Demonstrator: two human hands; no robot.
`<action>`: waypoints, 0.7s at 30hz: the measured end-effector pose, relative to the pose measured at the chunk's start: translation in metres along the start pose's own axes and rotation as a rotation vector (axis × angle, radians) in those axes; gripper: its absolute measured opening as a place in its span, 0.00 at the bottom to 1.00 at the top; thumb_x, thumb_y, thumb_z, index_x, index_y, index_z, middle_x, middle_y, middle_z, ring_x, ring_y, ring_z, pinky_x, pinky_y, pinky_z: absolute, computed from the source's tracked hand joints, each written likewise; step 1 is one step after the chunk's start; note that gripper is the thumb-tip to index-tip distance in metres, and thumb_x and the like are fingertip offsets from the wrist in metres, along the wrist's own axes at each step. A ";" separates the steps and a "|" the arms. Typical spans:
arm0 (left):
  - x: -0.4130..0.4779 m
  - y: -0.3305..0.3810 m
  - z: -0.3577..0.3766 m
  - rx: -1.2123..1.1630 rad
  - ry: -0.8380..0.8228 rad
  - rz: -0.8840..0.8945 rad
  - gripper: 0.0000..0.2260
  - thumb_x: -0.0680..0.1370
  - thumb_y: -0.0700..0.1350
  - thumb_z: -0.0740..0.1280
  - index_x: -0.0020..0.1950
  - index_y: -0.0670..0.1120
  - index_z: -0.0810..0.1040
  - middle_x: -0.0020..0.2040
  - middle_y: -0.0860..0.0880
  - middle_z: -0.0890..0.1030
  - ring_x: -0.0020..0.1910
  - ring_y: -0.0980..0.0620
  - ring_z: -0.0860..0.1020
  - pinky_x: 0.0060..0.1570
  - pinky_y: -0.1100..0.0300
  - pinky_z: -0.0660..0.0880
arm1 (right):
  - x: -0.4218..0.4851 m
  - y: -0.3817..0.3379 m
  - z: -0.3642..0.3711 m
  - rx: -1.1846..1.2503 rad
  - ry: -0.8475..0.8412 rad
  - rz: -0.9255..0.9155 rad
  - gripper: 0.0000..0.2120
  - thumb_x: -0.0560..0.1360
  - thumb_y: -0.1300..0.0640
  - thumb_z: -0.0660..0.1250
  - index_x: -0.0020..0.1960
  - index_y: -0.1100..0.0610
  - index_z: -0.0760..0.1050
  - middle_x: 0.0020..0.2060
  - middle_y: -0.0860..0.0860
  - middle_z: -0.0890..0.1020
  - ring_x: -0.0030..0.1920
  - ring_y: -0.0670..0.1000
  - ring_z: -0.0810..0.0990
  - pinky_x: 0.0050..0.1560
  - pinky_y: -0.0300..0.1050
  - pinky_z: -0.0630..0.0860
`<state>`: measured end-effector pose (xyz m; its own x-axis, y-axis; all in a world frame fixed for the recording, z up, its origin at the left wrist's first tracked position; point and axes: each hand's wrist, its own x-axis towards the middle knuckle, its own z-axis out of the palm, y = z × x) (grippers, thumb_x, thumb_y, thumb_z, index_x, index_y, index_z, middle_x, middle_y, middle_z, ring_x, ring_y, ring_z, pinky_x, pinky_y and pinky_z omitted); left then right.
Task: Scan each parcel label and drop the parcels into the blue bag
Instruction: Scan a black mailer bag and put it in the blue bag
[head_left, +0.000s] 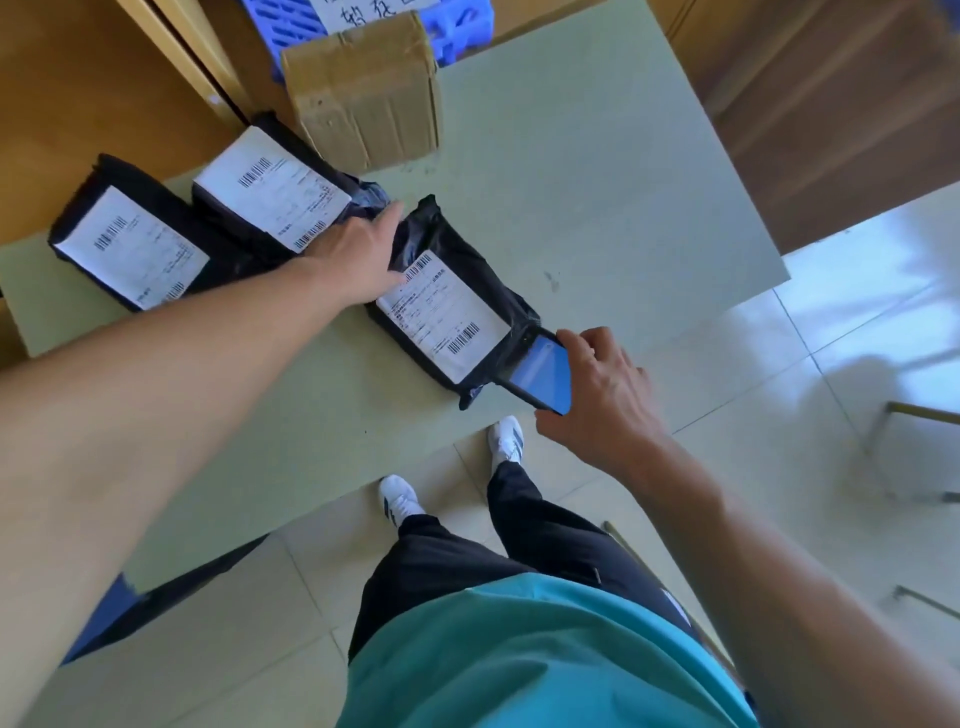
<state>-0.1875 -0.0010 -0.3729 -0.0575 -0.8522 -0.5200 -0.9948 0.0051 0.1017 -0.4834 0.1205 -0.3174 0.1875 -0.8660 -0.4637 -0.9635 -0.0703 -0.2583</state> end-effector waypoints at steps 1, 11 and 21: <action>0.001 -0.002 0.002 0.000 -0.007 -0.031 0.40 0.78 0.53 0.72 0.81 0.48 0.50 0.65 0.31 0.75 0.61 0.31 0.76 0.55 0.41 0.74 | 0.000 0.001 0.001 -0.027 -0.008 0.018 0.41 0.65 0.46 0.74 0.74 0.52 0.62 0.61 0.52 0.68 0.57 0.57 0.73 0.56 0.52 0.68; -0.009 0.001 -0.008 -0.044 0.030 -0.104 0.14 0.80 0.48 0.70 0.57 0.40 0.75 0.55 0.35 0.77 0.51 0.34 0.76 0.50 0.45 0.76 | 0.001 0.006 -0.003 -0.182 -0.016 0.075 0.35 0.64 0.46 0.75 0.67 0.53 0.66 0.56 0.52 0.69 0.53 0.57 0.72 0.51 0.50 0.64; -0.037 -0.006 -0.031 -0.098 0.133 -0.029 0.09 0.82 0.46 0.67 0.57 0.42 0.75 0.52 0.38 0.76 0.45 0.38 0.73 0.46 0.46 0.76 | -0.014 -0.016 -0.004 -0.076 0.033 0.071 0.39 0.65 0.47 0.74 0.72 0.52 0.64 0.57 0.51 0.68 0.53 0.57 0.73 0.52 0.51 0.67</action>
<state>-0.1771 0.0147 -0.3283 -0.0110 -0.9132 -0.4074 -0.9825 -0.0659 0.1741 -0.4708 0.1317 -0.3034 0.1125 -0.8860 -0.4497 -0.9861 -0.0439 -0.1602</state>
